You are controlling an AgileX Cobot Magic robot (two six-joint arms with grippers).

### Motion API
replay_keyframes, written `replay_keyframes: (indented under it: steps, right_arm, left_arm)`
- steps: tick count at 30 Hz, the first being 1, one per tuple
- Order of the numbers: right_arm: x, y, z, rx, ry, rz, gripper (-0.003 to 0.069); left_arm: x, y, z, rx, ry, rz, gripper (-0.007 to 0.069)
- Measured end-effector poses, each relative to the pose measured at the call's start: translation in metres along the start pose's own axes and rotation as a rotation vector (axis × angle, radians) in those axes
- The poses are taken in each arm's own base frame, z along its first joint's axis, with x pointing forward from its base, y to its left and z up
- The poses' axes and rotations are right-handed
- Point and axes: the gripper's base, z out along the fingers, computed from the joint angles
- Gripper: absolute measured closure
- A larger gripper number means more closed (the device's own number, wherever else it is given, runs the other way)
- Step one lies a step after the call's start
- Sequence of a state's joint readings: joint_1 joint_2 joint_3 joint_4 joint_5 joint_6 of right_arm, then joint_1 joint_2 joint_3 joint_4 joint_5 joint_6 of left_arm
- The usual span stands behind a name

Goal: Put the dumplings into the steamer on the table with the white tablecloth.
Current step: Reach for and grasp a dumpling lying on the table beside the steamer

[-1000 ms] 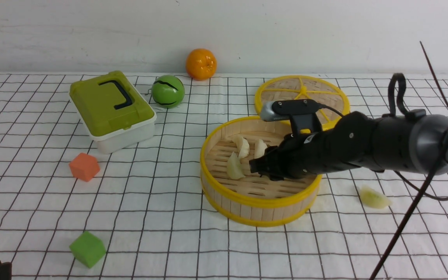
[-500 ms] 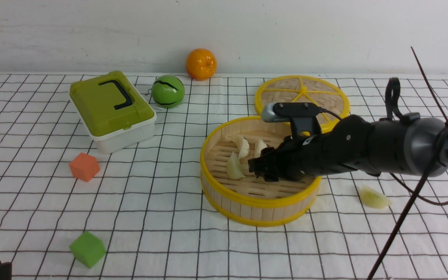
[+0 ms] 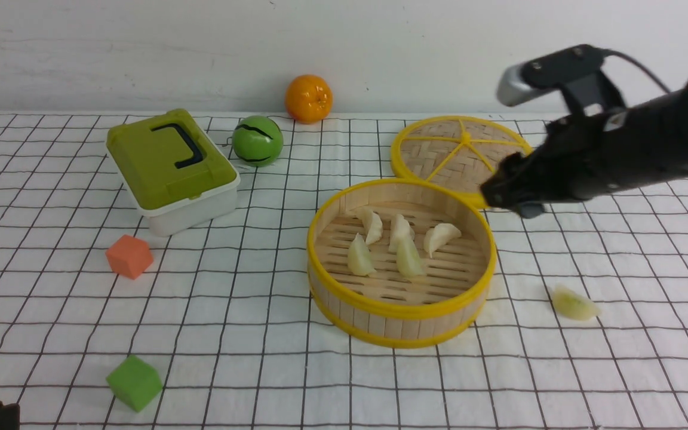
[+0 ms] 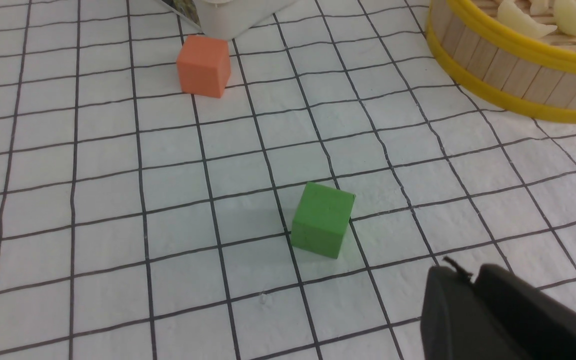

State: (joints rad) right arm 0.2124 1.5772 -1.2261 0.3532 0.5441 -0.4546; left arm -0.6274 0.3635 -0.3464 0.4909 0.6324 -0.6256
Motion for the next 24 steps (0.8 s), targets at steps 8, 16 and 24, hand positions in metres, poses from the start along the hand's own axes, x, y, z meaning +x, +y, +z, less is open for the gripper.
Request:
replay_keyframes:
  steps: [8, 16, 24]
  right_arm:
    - [0.050, -0.055, 0.044, -0.007, 0.296, 0.007, 0.0158]
    - [0.078, -0.063, 0.087, -0.028, 0.401, -0.005, 0.0217]
    - [0.089, -0.067, 0.103, -0.010, 0.440, 0.037, 0.0468]
  left_arm:
    - [0.000, 0.000, 0.000, 0.003, -0.004, 0.000, 0.0554]
    - [0.000, 0.000, 0.000, 0.003, -0.004, 0.000, 0.0552]
    - [0.000, 0.000, 0.000, 0.003, -0.004, 0.000, 0.0548]
